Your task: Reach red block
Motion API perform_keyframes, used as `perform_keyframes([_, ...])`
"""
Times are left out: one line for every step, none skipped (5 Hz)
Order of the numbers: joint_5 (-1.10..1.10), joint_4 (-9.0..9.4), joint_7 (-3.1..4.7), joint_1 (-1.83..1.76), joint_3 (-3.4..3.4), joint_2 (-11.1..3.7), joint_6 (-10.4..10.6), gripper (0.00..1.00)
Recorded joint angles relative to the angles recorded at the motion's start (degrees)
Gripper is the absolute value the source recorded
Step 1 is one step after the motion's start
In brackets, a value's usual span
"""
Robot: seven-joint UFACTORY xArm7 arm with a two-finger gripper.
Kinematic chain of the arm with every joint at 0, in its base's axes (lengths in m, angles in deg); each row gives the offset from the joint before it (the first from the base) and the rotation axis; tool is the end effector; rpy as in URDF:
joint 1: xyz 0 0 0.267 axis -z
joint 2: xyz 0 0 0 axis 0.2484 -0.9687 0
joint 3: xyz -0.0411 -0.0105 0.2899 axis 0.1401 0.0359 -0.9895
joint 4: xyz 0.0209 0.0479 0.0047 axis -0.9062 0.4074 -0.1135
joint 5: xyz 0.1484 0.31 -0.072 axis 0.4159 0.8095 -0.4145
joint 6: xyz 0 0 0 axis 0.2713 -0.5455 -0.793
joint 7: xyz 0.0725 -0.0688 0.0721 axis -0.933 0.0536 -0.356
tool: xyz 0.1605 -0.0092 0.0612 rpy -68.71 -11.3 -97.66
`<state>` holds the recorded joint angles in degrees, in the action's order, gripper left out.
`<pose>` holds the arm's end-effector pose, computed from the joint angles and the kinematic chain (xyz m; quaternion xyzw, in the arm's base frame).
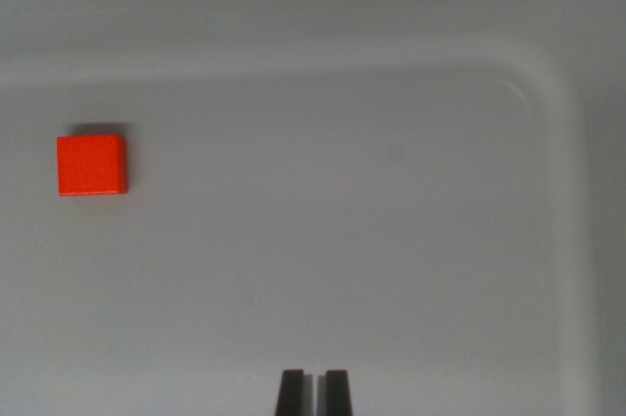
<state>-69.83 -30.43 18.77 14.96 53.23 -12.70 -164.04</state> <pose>0.5007 -0.0276 0.3421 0.9995 -0.0263 0.0069 0.0189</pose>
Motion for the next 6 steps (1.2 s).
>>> perform_keyframes([0.00,0.00,0.00,0.00,0.00,0.00,0.00,0.00])
perform_keyframes([0.06,0.42,0.14,-0.26,-0.28,-1.21,1.68,0.00])
perform_keyframes([0.06,0.42,0.14,-0.26,-0.28,-1.21,1.68,0.00])
perform_keyframes([0.12,0.91,0.30,-0.57,-0.61,-2.60,3.62,0.00])
perform_keyframes([0.12,0.91,0.30,-0.57,-0.61,-2.60,3.62,0.00])
perform_keyframes([0.19,1.46,0.47,-0.91,-0.97,-4.15,5.78,0.00])
